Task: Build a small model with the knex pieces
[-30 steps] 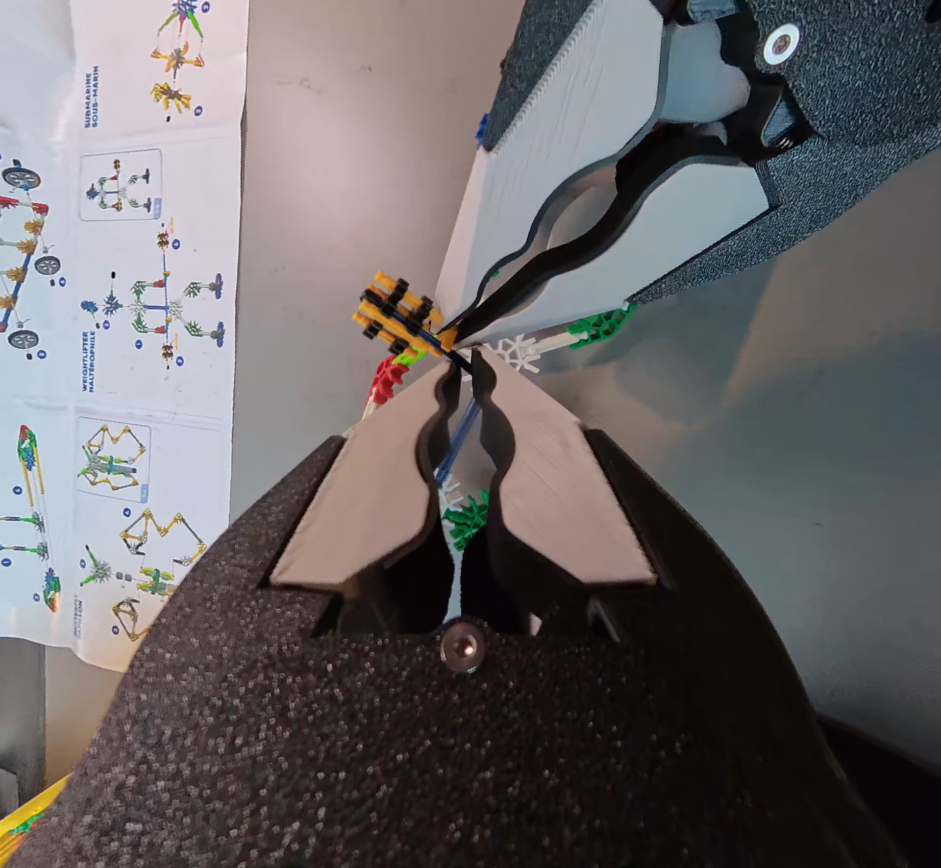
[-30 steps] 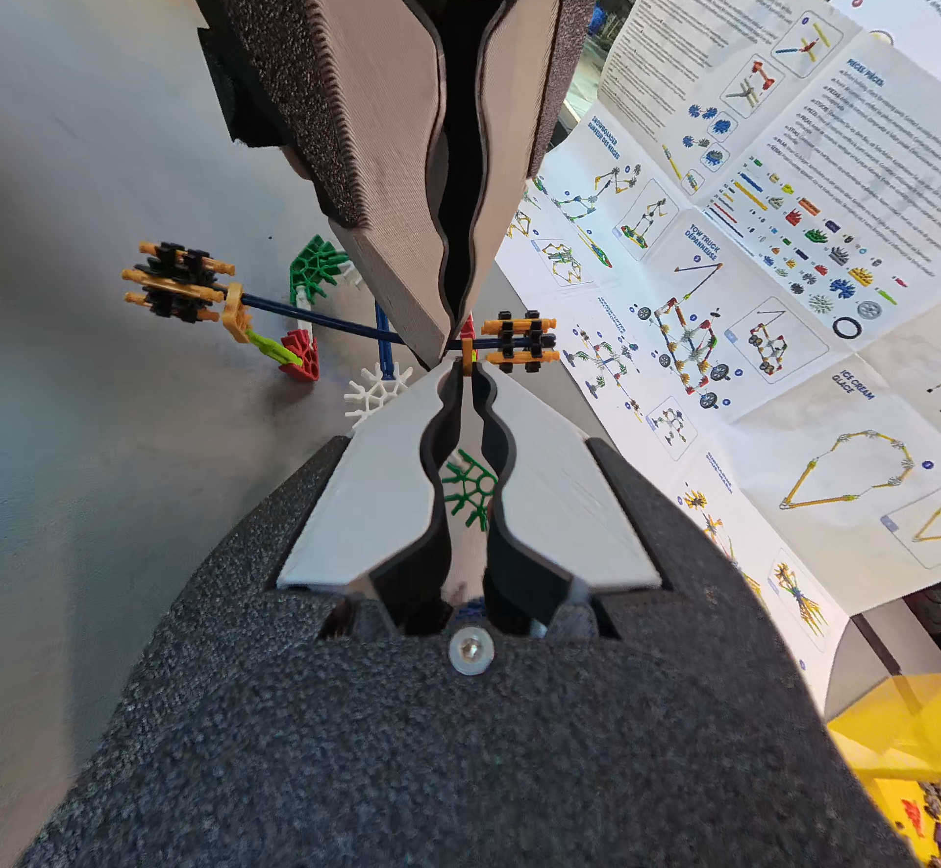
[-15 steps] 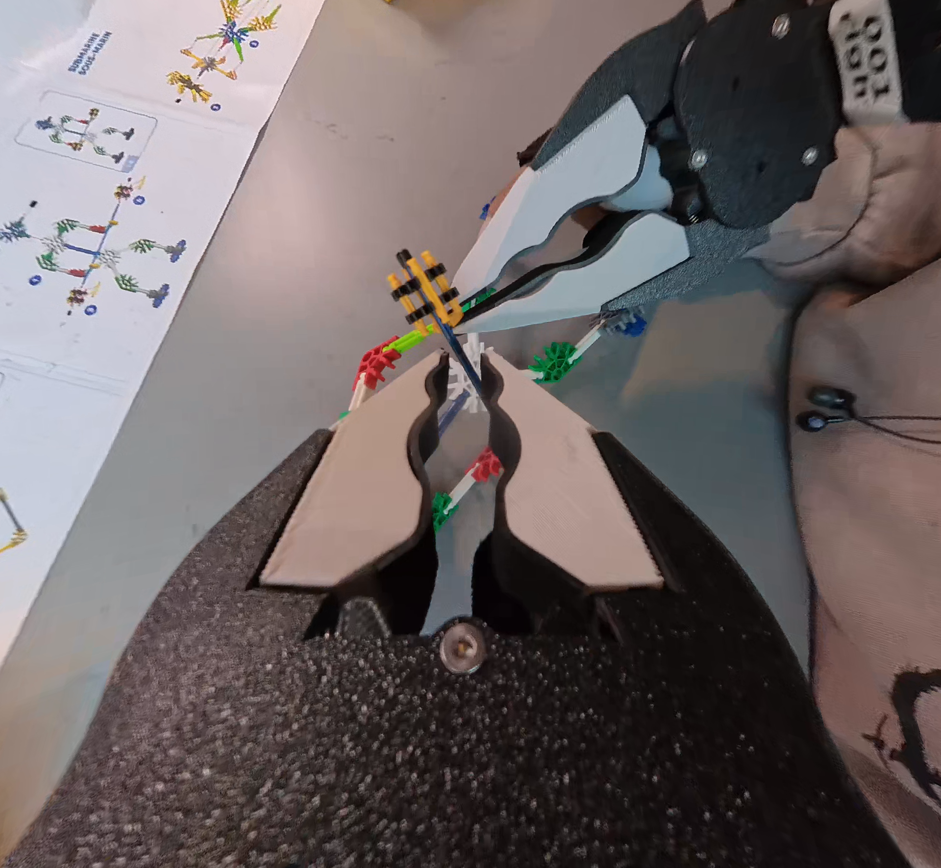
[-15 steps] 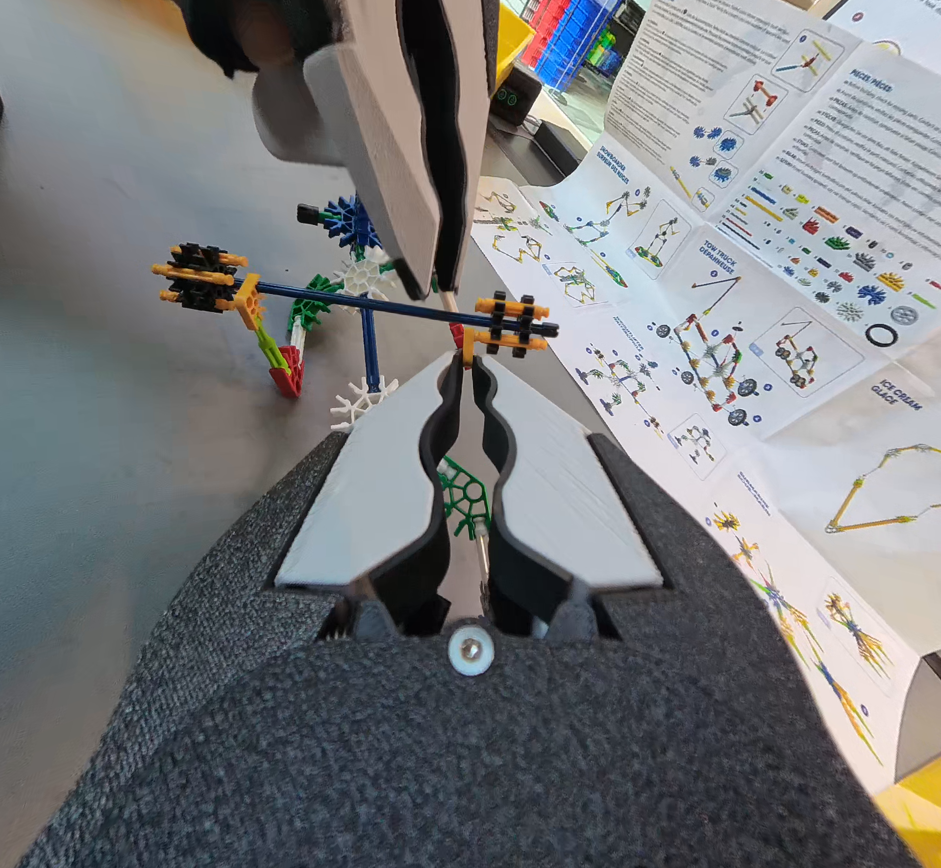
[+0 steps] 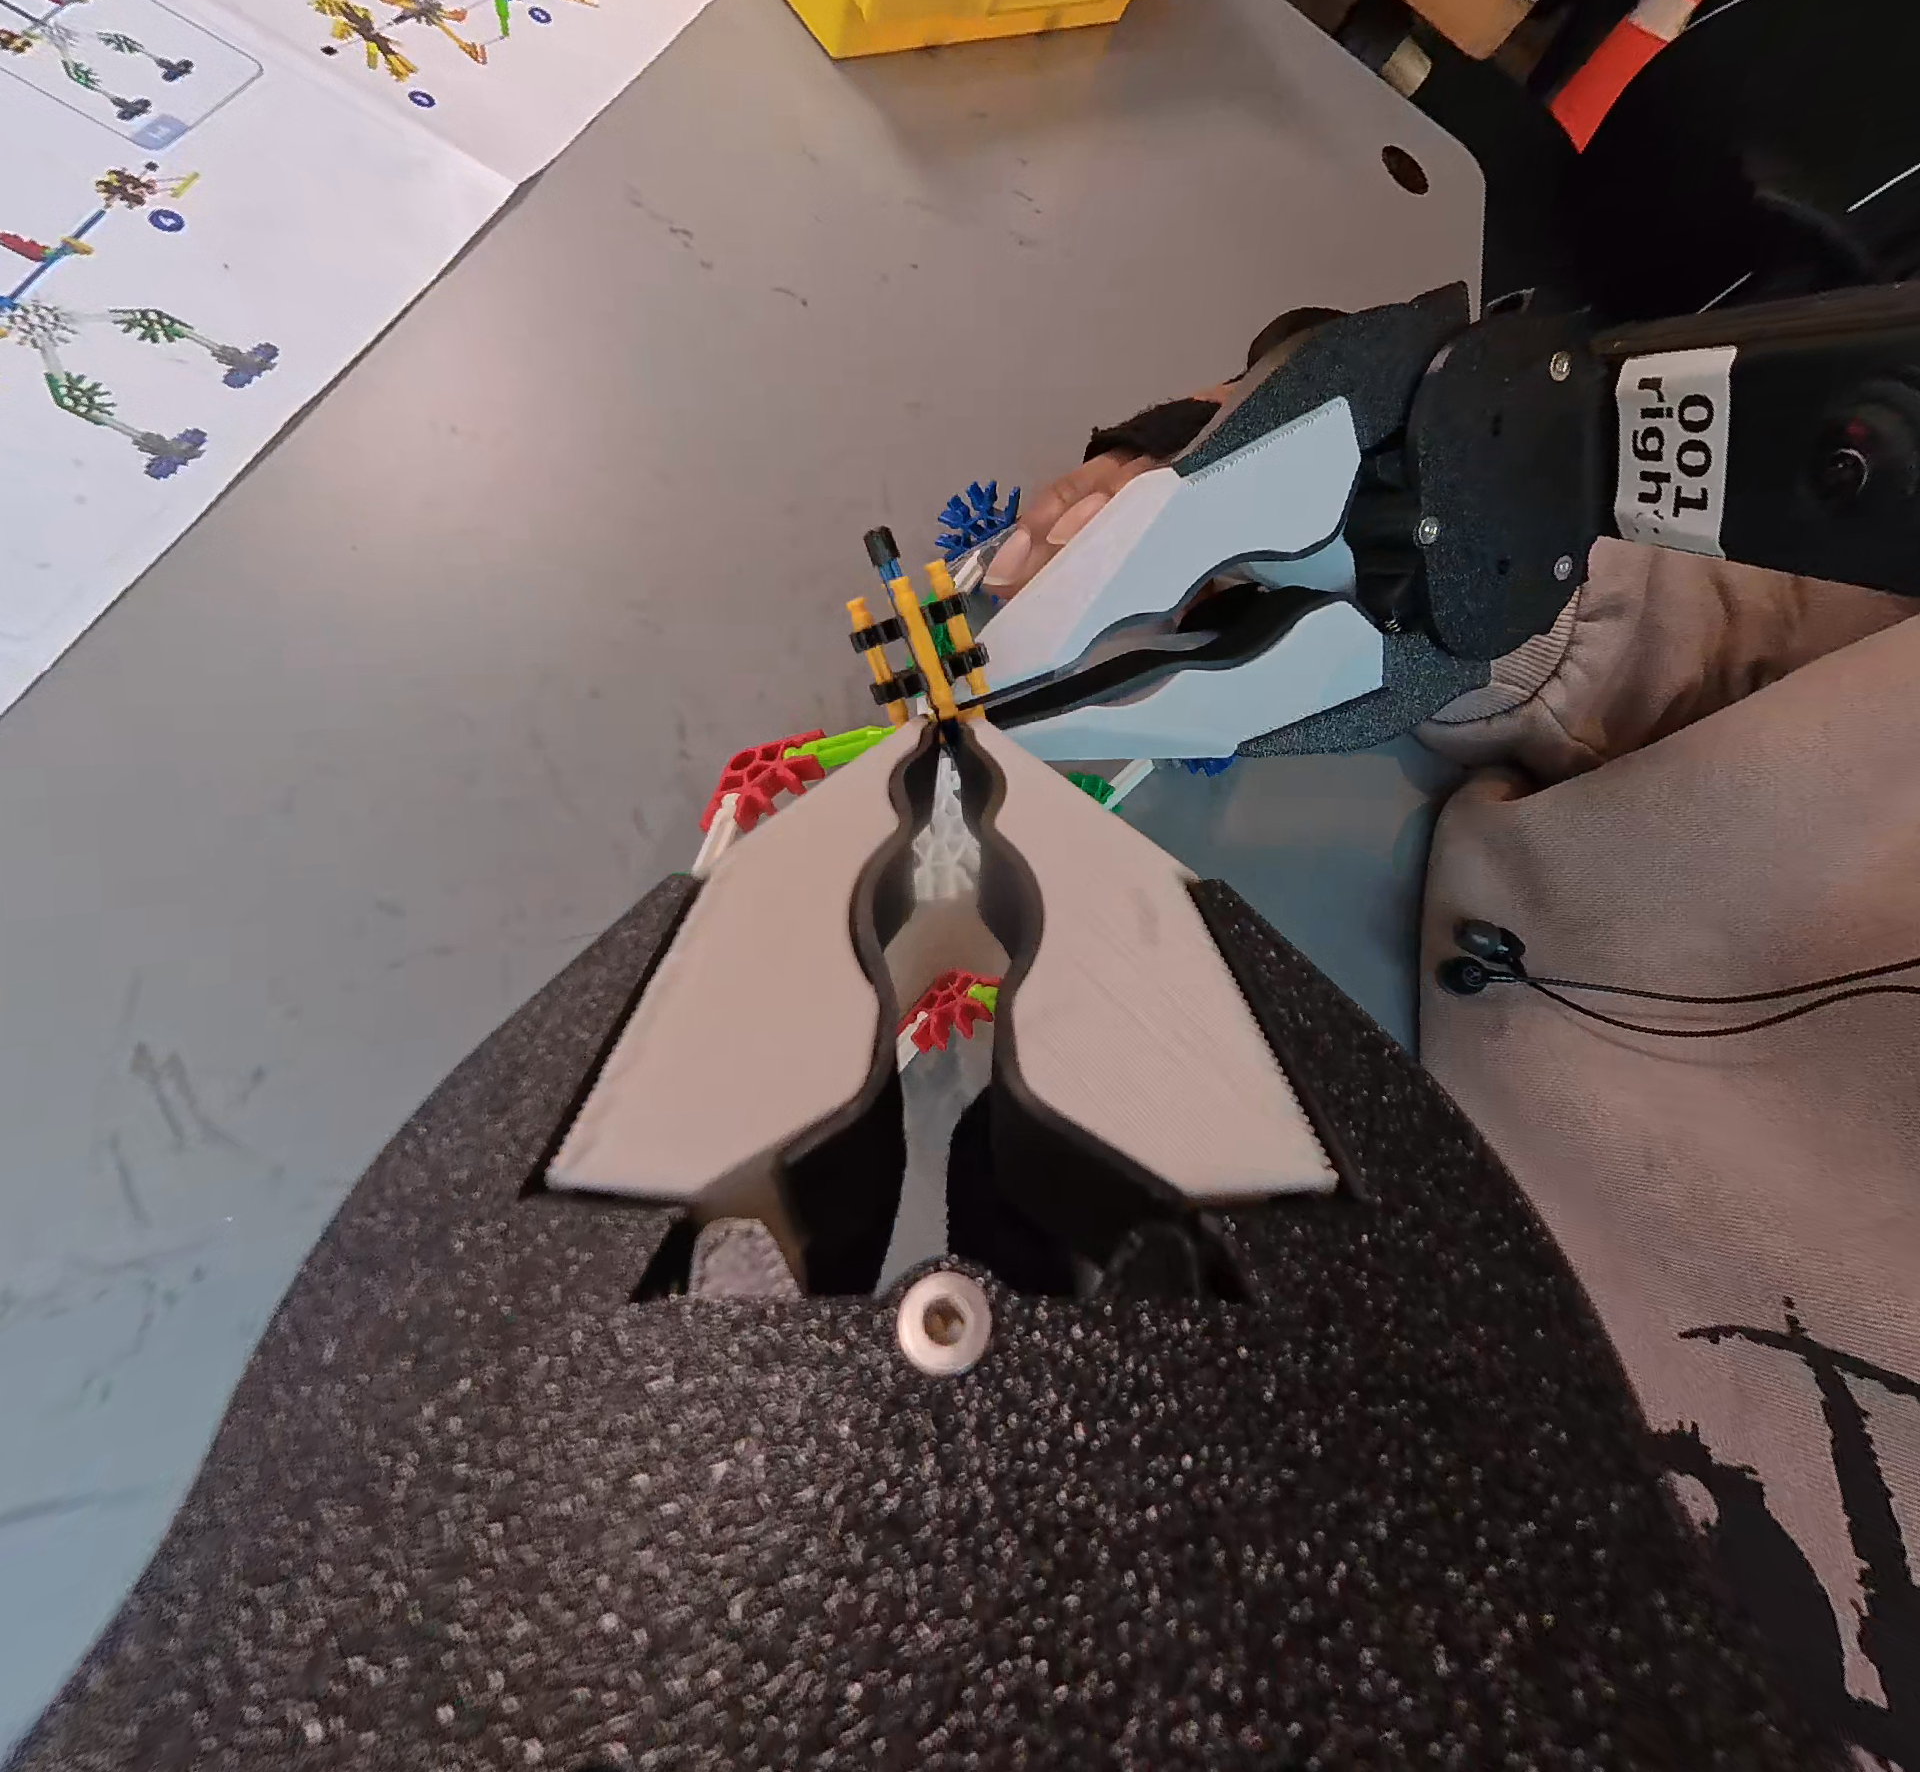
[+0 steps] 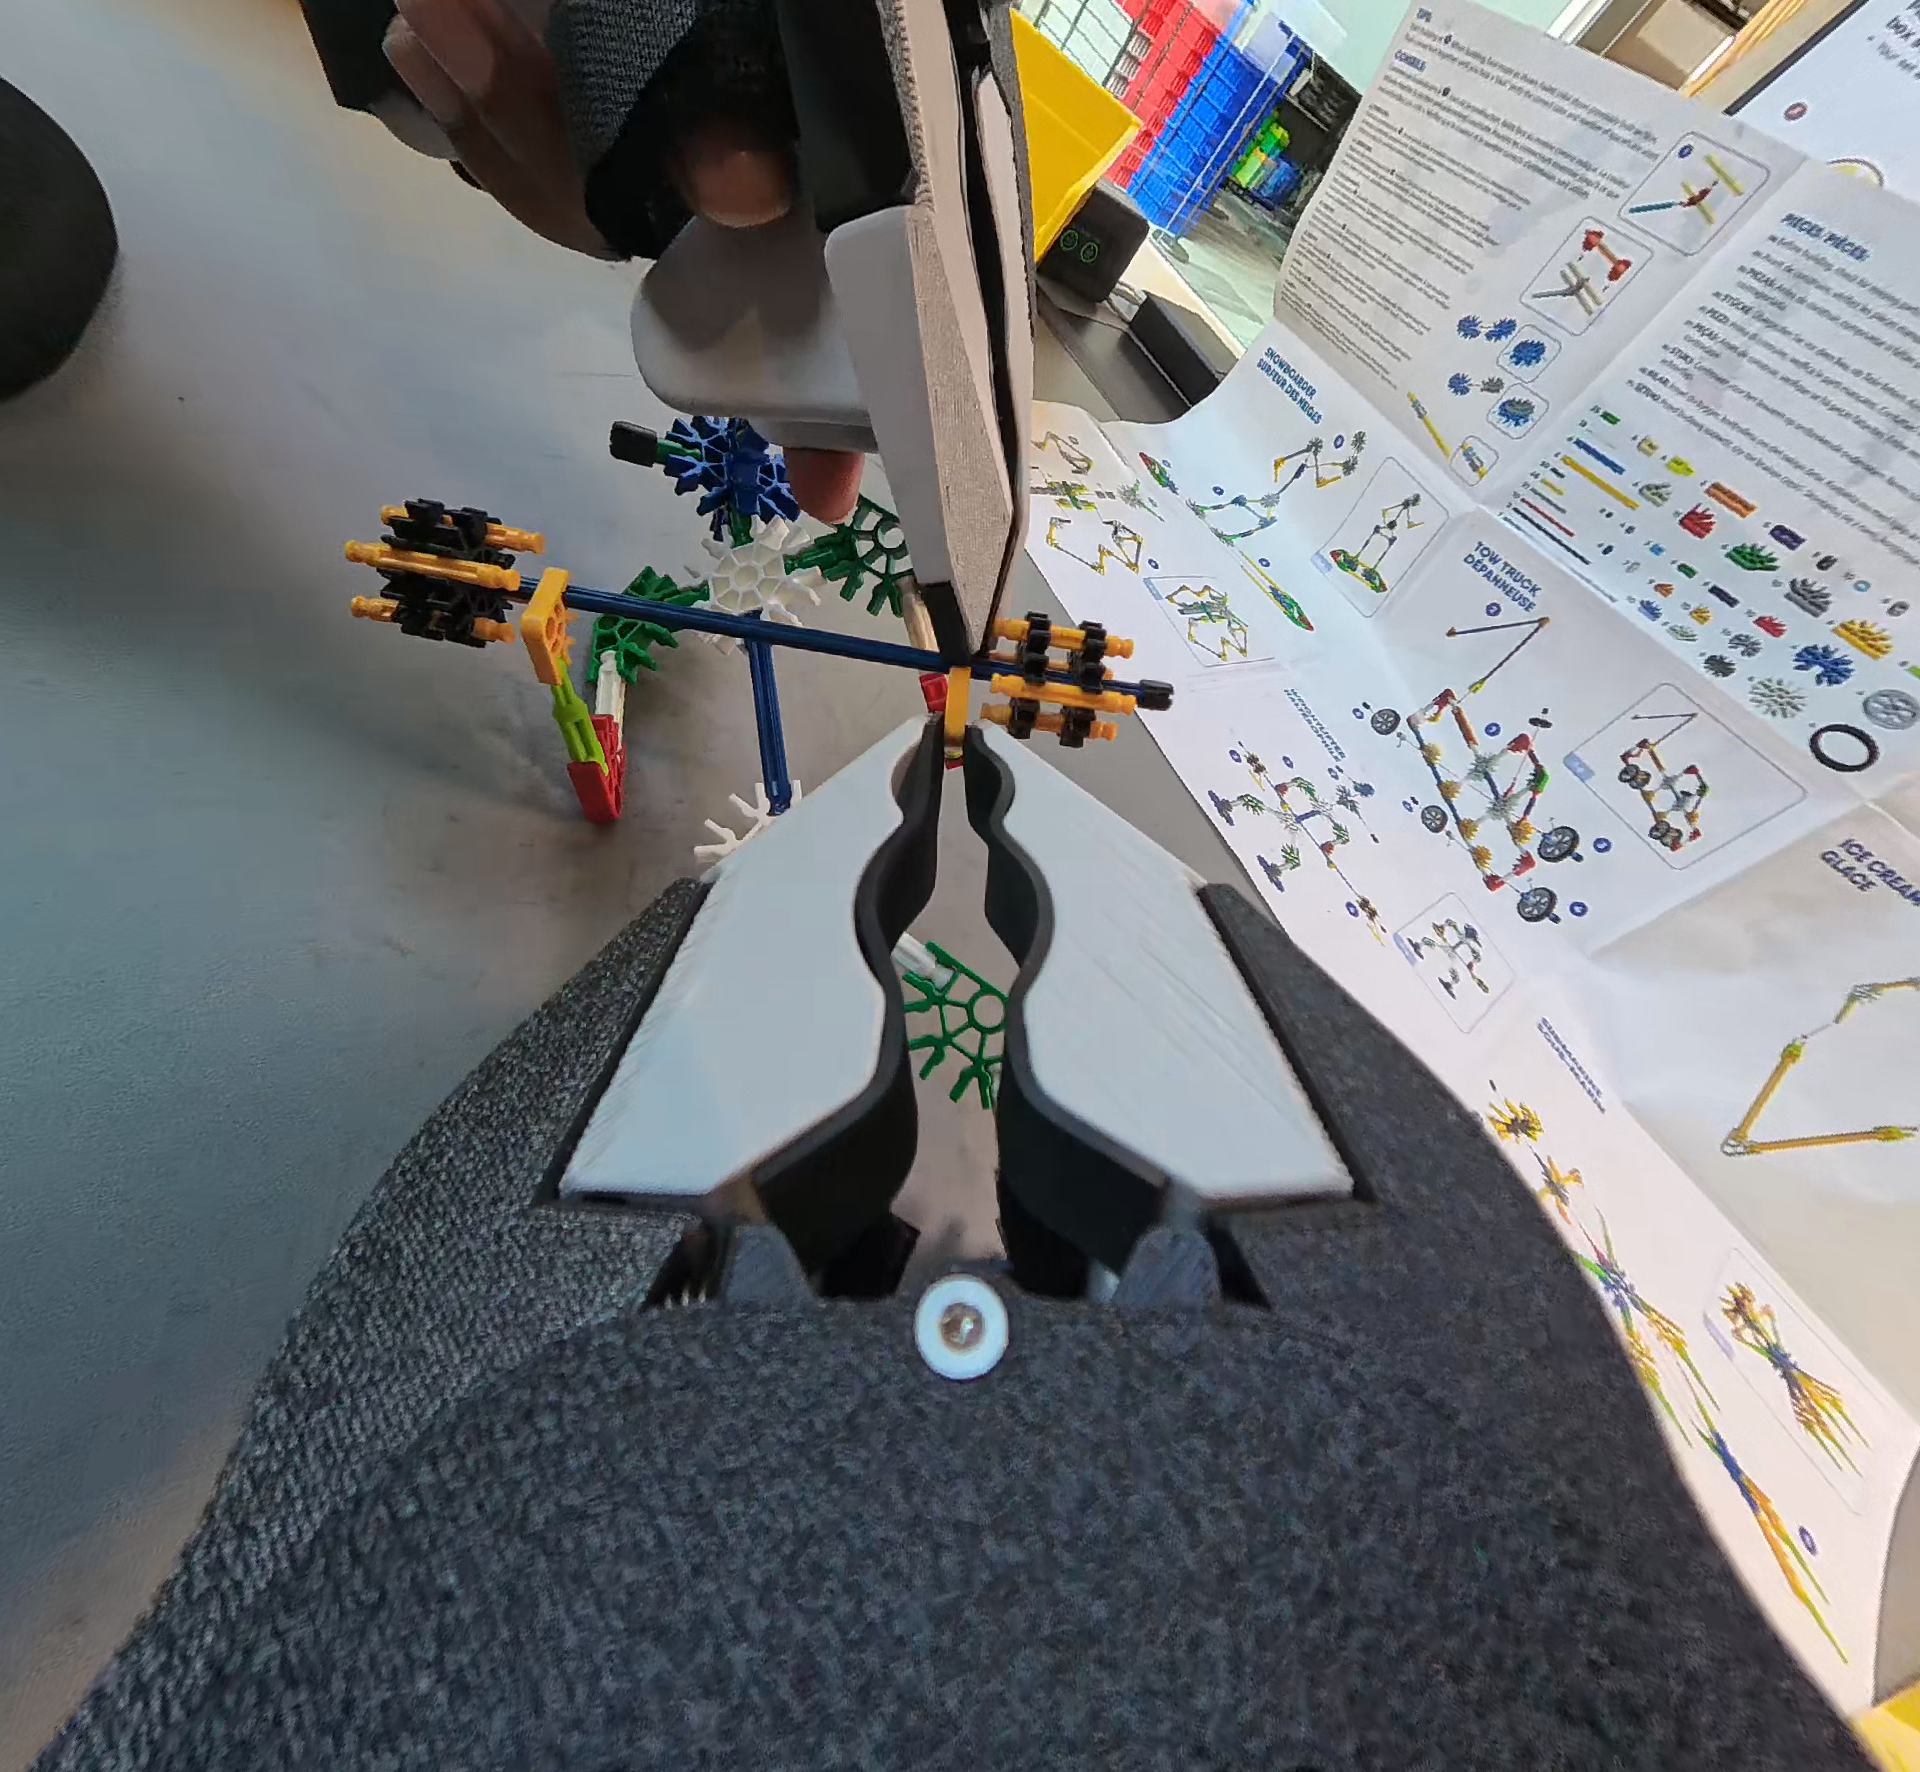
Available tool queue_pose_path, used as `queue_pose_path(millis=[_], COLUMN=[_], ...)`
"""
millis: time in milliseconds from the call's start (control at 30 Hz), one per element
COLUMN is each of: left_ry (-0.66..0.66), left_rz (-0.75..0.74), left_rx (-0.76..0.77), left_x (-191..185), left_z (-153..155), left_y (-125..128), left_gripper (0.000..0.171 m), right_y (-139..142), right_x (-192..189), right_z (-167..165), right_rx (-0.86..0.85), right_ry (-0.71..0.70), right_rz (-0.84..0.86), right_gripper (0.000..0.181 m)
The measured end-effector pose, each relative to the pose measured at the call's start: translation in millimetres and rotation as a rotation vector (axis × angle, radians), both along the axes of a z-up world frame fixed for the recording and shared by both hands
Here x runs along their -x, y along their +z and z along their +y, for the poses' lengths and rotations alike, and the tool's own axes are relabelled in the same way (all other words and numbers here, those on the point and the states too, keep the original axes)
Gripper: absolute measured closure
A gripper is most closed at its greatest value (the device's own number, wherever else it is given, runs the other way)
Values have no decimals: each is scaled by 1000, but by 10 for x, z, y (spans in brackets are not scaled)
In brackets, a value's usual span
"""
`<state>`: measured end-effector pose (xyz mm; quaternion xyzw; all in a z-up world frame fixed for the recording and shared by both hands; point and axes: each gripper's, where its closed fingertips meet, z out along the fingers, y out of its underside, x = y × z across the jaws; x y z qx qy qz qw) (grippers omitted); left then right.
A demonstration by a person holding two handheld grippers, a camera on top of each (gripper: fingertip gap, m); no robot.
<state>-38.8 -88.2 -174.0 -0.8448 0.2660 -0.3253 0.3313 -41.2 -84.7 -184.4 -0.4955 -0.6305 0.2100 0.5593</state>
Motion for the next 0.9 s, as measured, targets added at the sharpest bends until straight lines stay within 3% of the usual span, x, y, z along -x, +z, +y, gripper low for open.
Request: queue_pose_path(millis=[267,633,900], left_ry=[26,-44,-1], left_rz=[-181,-141,-240], left_rx=[117,225,121], left_x=[-11,-55,-22], left_z=[72,128,119], left_y=[159,82,172], left_gripper=[156,154,154], right_y=[13,51,113], right_x=[3,-17,-45], right_z=[-4,4,48], right_rx=[1,-9,71], right_ry=[6,1,-13], right_rz=[15,35,85], right_gripper=[179,179,179])
